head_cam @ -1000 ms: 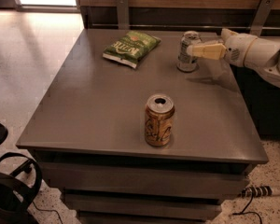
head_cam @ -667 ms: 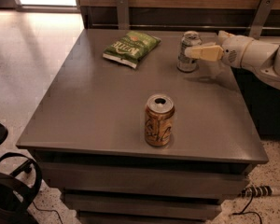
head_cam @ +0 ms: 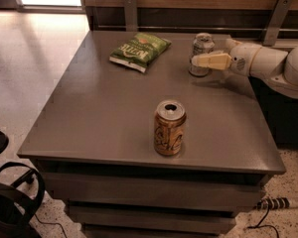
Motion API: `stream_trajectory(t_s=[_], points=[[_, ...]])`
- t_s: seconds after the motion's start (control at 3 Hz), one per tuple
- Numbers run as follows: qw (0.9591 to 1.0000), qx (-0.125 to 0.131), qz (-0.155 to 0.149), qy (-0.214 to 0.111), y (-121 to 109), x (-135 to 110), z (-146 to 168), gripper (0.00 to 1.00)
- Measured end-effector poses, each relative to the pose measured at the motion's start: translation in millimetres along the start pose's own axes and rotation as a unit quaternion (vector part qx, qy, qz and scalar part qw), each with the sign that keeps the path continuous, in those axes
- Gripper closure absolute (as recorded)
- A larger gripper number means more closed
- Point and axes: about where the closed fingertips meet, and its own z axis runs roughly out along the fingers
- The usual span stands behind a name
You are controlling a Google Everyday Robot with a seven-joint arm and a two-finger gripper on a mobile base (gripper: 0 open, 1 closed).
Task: Pick 7up can
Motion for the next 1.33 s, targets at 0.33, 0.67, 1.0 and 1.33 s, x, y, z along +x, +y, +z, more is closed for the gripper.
stream_trajectory(t_s=[0.33, 0.67, 1.0, 1.33], points=[[1.0000, -0.003, 0.000, 0.000, 2.0, 0.1, 2.8, 0.18], [1.0000, -0.005, 0.000, 0.000, 3.8, 0.2, 5.2, 0.42], [1.0000, -0.007, 0.000, 0.000, 5.7, 0.3, 7.7, 0.65], [1.0000, -0.009, 0.001, 0.000, 7.6, 0.4, 10.4, 0.88]])
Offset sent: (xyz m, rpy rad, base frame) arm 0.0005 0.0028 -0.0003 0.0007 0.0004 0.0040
